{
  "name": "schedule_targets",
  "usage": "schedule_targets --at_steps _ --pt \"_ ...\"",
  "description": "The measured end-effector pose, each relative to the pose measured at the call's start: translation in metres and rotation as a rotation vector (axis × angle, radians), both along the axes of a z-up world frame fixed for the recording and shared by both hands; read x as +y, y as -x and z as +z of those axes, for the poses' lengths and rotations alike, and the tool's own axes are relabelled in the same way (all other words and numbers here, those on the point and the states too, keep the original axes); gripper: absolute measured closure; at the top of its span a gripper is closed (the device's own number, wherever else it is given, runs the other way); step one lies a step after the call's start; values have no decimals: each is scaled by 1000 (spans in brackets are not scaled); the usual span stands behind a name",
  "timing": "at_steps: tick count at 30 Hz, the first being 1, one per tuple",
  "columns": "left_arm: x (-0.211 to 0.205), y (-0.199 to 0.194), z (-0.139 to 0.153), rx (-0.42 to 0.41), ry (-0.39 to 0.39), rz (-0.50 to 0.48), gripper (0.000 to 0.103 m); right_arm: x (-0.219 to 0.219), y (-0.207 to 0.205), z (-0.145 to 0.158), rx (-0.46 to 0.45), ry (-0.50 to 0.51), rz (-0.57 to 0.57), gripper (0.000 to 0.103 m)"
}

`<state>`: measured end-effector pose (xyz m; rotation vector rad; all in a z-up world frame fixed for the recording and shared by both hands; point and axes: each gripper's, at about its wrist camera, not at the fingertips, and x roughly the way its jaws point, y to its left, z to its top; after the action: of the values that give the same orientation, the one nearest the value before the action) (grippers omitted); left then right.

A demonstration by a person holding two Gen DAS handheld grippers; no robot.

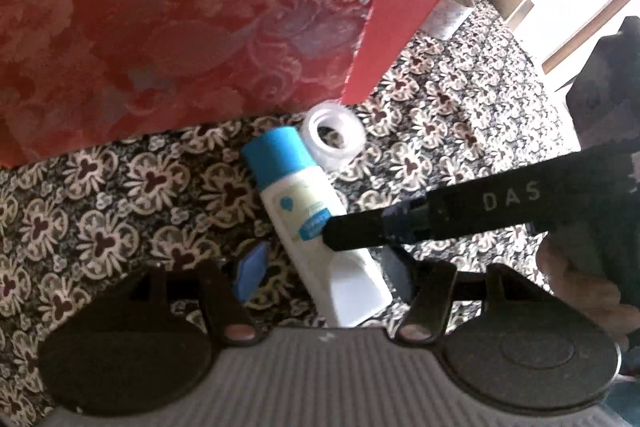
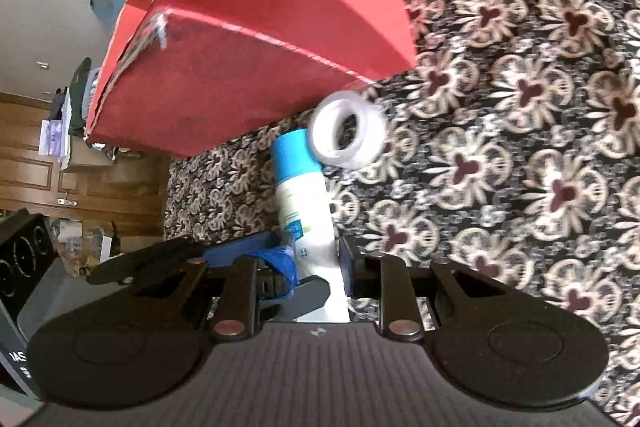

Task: Organize rigid objects
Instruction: 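Lift the blue-capped tube upright off the table with the right gripper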

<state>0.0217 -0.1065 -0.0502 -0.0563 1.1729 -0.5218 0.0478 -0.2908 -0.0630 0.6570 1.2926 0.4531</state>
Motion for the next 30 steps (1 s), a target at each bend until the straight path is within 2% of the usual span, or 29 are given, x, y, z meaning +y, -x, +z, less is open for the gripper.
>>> schedule_targets --at_steps 6,14,18,21,23,26,30 --pt "9 -1 -2 -20 -19 -20 38 27 2 5 -55 26 12 96" --pt "19 -6 -3 -80 -47 -46 38 33 -10 0 -102 18 -66 94" --pt "17 -7 -3 -105 -63 -57 42 32 -11 -6 -80 -36 -68 94" --pt "19 -8 -4 -113 -60 -64 50 42 -11 -3 -113 -8 -55 95" --pt "21 -9 -3 -117 -62 -69 50 47 -12 -3 -112 -12 -54 96" --pt "22 -8 -4 -139 -83 -78 55 51 -13 -1 -126 -10 -39 96" --pt "23 -11 -4 -150 -97 -60 56 56 -16 -4 -138 -24 -58 95"
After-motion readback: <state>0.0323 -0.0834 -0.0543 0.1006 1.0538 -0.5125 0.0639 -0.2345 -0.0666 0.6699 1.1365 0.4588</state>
